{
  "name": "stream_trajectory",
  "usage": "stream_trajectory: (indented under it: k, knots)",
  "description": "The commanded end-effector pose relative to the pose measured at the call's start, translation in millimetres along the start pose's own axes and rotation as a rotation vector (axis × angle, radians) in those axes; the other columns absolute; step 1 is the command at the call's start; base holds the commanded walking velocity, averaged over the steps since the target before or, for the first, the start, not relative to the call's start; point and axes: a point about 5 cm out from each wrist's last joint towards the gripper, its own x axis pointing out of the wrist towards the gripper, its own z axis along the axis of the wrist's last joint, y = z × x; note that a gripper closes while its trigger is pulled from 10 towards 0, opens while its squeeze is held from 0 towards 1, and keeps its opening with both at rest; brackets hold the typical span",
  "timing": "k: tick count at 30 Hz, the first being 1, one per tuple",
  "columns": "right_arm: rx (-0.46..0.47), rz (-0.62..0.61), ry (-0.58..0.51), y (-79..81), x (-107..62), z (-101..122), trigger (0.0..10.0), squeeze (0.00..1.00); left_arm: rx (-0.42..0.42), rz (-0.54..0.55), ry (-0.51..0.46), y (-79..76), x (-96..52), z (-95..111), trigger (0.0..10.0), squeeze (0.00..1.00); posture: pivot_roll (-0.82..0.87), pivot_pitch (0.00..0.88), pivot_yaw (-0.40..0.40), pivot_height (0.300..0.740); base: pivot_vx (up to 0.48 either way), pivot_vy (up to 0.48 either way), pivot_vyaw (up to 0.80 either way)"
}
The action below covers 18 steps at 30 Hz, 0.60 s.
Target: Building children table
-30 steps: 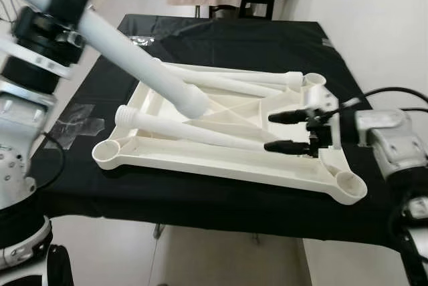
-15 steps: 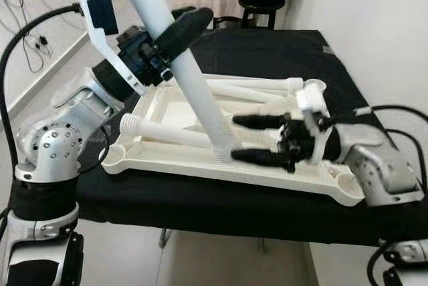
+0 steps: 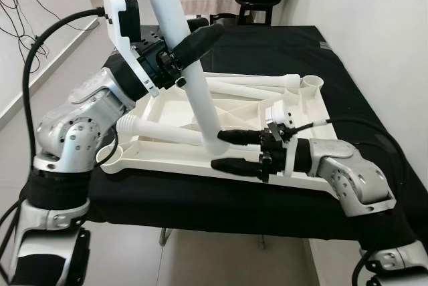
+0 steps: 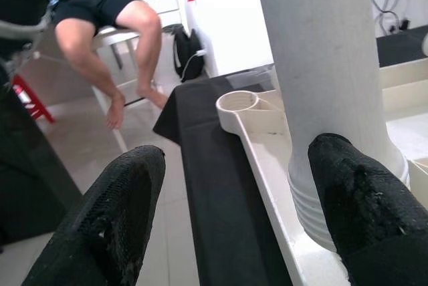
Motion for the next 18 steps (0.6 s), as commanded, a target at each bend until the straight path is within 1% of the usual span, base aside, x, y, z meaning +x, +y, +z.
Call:
stream_trajectory:
  k: [1, 7, 8, 9, 11, 13, 15, 17, 18]
  knots:
    - [0.003, 0.008, -0.004, 4.2, 14.1, 1.7, 10.0, 0.0, -0.092, -0.205, -0.024, -27.5, 22.1, -7.7, 0.0, 0.0, 0.02, 0.029, 0.036, 0.74, 0.0, 0.0, 0.0]
    - [0.002, -0.023, 0.002, 3.1, 15.3, 0.6, 10.0, 0.0, -0.111, -0.229, -0.029, -28.1, 26.6, -8.3, 0.0, 0.0, 0.02, 0.024, 0.038, 0.74, 0.0, 0.0, 0.0]
    - [-0.004, -0.053, 0.018, -1.0, 12.3, -1.5, 10.0, 0.0, -0.112, -0.231, -0.025, -26.5, 26.3, -8.9, 0.0, 0.0, 0.01, 0.02, 0.04, 0.74, 0.0, 0.0, 0.0]
    - [-0.004, -0.053, 0.018, -1.0, 12.3, -1.5, 10.0, 0.0, -0.112, -0.231, -0.025, -26.5, 26.3, -8.9, 0.0, 0.0, 0.01, 0.02, 0.04, 0.74, 0.0, 0.0, 0.0]
    - [-0.016, -0.122, 0.048, -11.2, 2.6, -3.8, 10.0, 0.0, -0.11, -0.222, -0.017, -22.1, 22.9, -9.4, 0.0, 0.0, 0.01, 0.02, 0.04, 0.74, 0.0, 0.0, 0.0]
    - [-0.016, -0.122, 0.048, -11.2, 2.6, -3.8, 10.0, 0.0, -0.11, -0.222, -0.017, -22.1, 22.9, -9.4, 0.0, 0.0, 0.01, 0.02, 0.04, 0.74, 0.0, 0.0, 0.0]
    - [-0.025, -0.166, 0.056, -17.5, -6.8, -2.5, 10.0, 0.0, -0.105, -0.205, -0.009, -18.3, 18.3, -11.2, 0.0, 0.0, 0.01, 0.019, 0.043, 0.74, 0.0, 0.0, 0.0]
    - [-0.032, -0.179, 0.053, -18.6, -12.8, -0.6, 10.0, 0.0, -0.104, -0.193, -0.005, -16.4, 15.1, -12.7, 0.0, 0.0, 0.01, 0.02, 0.044, 0.74, 0.0, 0.0, 0.0]
    - [-0.032, -0.179, 0.053, -18.6, -12.8, -0.6, 10.0, 0.0, -0.104, -0.193, -0.005, -16.4, 15.1, -12.7, 0.0, 0.0, 0.01, 0.02, 0.044, 0.74, 0.0, 0.0, 0.0]
